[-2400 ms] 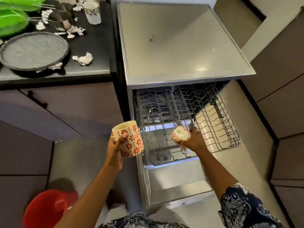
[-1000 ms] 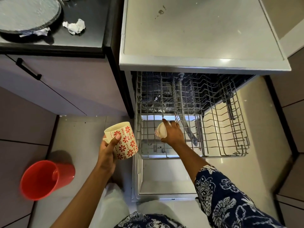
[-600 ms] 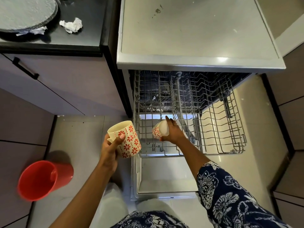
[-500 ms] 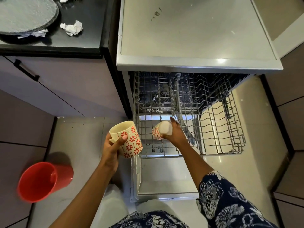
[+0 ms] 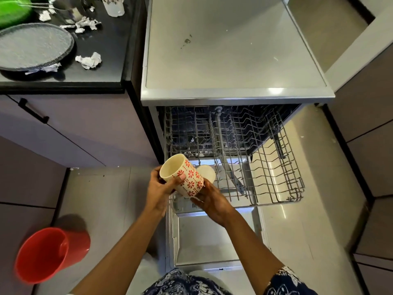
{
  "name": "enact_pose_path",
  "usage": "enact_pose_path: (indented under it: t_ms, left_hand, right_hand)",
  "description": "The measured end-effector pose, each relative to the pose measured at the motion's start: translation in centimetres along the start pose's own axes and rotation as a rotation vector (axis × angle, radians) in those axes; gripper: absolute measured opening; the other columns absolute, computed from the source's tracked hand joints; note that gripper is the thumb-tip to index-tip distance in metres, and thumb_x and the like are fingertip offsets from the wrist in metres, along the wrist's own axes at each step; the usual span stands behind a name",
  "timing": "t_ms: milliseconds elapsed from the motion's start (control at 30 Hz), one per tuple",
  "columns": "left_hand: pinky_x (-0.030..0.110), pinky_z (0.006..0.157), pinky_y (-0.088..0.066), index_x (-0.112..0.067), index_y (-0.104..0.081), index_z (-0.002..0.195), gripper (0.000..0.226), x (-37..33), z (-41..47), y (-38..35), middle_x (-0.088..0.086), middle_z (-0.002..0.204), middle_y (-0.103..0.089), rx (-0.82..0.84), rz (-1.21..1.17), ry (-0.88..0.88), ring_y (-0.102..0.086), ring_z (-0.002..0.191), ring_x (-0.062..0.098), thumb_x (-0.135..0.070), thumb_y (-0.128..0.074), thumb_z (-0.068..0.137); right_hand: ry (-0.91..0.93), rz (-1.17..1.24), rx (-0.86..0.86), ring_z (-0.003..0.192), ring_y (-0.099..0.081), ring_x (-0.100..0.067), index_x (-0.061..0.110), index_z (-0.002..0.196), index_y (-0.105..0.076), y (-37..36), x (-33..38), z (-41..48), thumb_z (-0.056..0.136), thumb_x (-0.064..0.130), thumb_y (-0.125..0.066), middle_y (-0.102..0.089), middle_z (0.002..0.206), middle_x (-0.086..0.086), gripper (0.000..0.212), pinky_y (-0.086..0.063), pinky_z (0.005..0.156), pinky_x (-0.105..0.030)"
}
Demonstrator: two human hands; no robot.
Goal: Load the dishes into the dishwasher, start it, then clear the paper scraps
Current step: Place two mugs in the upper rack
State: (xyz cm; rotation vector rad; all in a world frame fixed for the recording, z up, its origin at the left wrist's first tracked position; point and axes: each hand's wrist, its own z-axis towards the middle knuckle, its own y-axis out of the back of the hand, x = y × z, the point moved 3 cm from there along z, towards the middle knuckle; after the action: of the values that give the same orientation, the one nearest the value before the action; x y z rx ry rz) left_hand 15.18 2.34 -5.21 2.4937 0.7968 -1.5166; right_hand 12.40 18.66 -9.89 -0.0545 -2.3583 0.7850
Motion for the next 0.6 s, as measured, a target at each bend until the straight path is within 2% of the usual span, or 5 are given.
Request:
enact_pose_path:
  t_ms: [167,300,367,433,600]
  left_hand:
    - [0.024,0.06,-0.056,-0.013,-0.048,0.116,0.066,0.5,0.4,-1.3,0.016,0.113,-0.061,0.081,-0.027,0.076,-0.065,0.093,0.024,-0.025,-0.08,0.06]
    - [0.036,0.09,-0.052,-0.023,-0.046,0.134,0.105,0.8,1.6,-0.2,0.006,0.132,-0.055,0.22,0.337,0.035,-0.054,0.12,0.024,-0.059,-0.085,0.044]
    - [0.049,0.105,-0.039,-0.028,-0.03,0.146,0.097,1.6,3.6,1.1,0.004,0.15,-0.031,0.099,0.673,-0.023,-0.035,0.135,0.027,-0.052,-0.078,0.065]
    - [0.052,0.109,-0.032,-0.028,-0.02,0.15,0.087,2.5,5.8,2.1,0.004,0.157,-0.014,-0.022,0.759,-0.074,-0.024,0.141,0.03,-0.046,-0.068,0.079]
    - [0.054,0.107,-0.034,-0.026,-0.012,0.151,0.075,5.4,10.0,1.3,0.007,0.154,-0.024,0.0,0.707,-0.084,-0.034,0.136,0.033,-0.048,-0.051,0.091]
  right_hand:
    - [0.079,0.152,0.041,0.119,-0.052,-0.036,0.02,0.136,-0.039,-0.3,0.6,0.2,0.05,0.033,-0.091,-0.046,0.135,-0.022,0.102,-0.052,0.092,-0.045]
    - [0.189,0.173,-0.069,0.101,-0.063,-0.034,0.018,0.12,-0.047,-0.1,3.7,0.6,0.037,0.027,-0.095,-0.054,0.122,-0.017,0.096,-0.059,0.062,-0.037]
    - [0.247,0.147,-0.202,0.107,-0.059,-0.036,0.019,0.119,-0.047,1.0,5.7,1.6,0.049,0.021,-0.09,-0.053,0.127,-0.018,0.082,-0.06,0.064,-0.037]
    - [0.281,0.076,-0.365,0.11,-0.057,-0.035,0.02,0.119,-0.044,2.3,7.8,3.0,0.071,0.008,-0.076,-0.052,0.13,-0.015,0.059,-0.06,0.068,-0.038]
    - [0.331,-0.355,-0.656,0.103,-0.062,-0.028,0.022,0.122,-0.042,4.9,11.4,7.5,0.069,0.02,-0.082,-0.06,0.122,-0.01,0.067,-0.053,0.088,-0.048]
